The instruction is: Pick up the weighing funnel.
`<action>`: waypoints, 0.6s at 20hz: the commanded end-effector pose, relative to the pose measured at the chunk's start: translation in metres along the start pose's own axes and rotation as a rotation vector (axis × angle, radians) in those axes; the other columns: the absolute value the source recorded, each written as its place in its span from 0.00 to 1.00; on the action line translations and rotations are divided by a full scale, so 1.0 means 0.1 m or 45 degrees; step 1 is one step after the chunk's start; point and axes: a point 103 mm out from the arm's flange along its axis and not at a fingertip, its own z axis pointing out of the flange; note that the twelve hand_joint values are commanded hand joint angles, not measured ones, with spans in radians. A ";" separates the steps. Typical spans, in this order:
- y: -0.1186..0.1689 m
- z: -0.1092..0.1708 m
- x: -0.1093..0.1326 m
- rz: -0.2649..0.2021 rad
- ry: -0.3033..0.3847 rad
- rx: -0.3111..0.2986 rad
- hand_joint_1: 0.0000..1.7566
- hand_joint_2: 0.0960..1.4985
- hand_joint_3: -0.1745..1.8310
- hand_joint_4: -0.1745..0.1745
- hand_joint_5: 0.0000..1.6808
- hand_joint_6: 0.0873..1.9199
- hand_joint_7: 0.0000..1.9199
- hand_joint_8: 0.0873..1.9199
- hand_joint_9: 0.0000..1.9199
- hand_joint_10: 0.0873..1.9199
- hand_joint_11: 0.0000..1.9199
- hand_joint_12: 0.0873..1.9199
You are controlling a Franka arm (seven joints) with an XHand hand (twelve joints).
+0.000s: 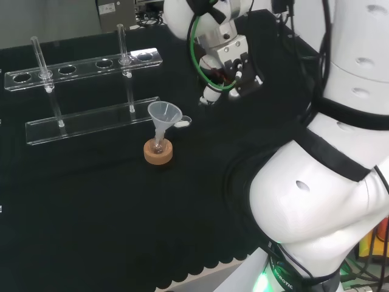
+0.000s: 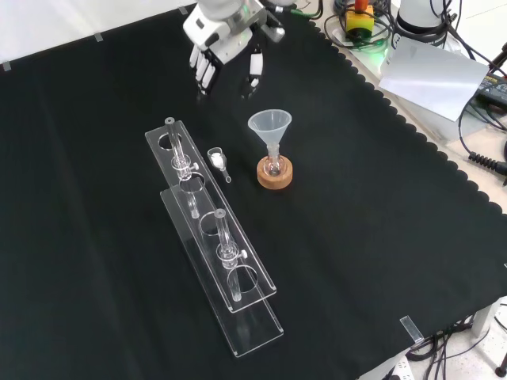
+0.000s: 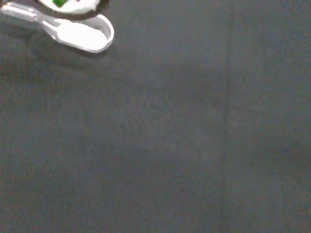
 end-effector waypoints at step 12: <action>0.63 0.36 0.38 -0.118 0.033 -0.018 0.46 0.42 0.36 0.37 0.39 0.08 0.34 0.33 0.48 0.19 0.38 0.62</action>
